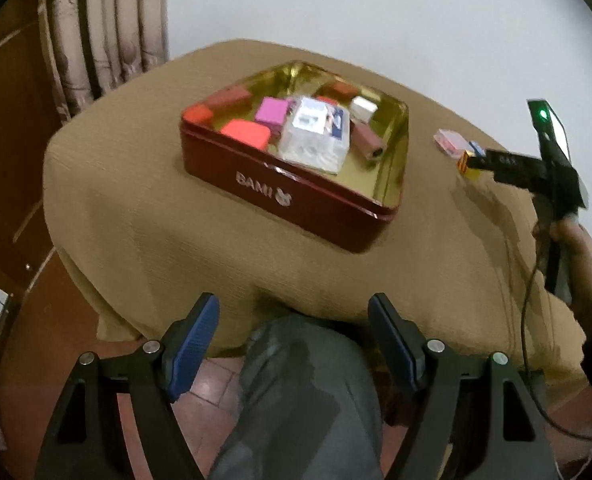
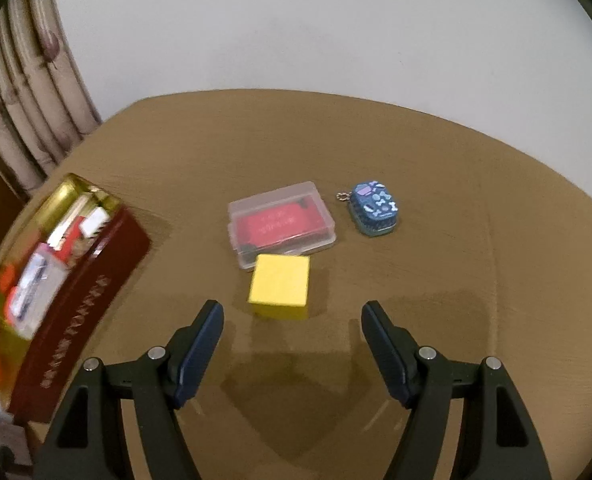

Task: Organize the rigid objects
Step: 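Grasp the yellow cube with the right tool, then carry the yellow cube into the gold tin and open the right tool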

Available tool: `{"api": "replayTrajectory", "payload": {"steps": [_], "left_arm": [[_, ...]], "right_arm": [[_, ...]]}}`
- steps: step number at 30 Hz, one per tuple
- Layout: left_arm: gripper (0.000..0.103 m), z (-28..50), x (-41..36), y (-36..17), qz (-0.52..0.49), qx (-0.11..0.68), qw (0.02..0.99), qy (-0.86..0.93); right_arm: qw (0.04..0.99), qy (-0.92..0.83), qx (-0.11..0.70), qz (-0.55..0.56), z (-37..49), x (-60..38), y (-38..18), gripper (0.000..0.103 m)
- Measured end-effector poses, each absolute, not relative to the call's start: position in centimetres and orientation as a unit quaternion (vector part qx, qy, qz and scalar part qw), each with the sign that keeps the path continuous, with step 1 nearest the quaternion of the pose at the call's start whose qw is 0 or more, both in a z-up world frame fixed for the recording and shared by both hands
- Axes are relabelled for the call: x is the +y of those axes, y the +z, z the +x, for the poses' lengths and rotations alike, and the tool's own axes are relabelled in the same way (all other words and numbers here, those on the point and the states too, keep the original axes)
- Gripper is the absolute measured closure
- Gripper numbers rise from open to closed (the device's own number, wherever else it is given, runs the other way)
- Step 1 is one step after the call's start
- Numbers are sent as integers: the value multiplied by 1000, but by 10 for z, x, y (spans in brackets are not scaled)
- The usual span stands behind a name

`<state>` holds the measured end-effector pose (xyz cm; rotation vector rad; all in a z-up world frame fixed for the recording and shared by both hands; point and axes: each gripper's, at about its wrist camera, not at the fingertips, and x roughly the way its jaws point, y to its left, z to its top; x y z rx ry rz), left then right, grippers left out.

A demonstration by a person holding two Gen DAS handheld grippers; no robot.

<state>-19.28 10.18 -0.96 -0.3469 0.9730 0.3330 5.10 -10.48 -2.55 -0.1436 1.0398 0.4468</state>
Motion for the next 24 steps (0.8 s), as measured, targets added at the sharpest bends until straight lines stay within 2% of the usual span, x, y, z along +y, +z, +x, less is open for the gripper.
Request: {"api": "replayTrajectory", "payload": {"steps": [2,4,8,12,16,21,24], "left_arm": [[30,-190,100,-15,-164,474,851,153],[30,-189,98,-18,-162,483,847,151],[30,-189,95,-19,-153,485,848,151],[30,-189,93,-19,-150,487,847,152],[30,-191,94,-16,-155,482,848,160],[30,-192,97,-15,-160,485,845,158],[30,-192,97,-13,-156,486,845,157]], "right_arm": [[841,204,496,-76,56,-101,-31,40],[834,205,506,-76,63,-98,-37,59],[829,205,514,-81,71,-95,-43,73],[828,217,511,-77,62,-97,-37,73],[821,275,496,-55,31,-98,-7,73],[782,396,476,-63,-22,-47,49,73],[758,440,471,-100,-44,-7,62,73]]}}
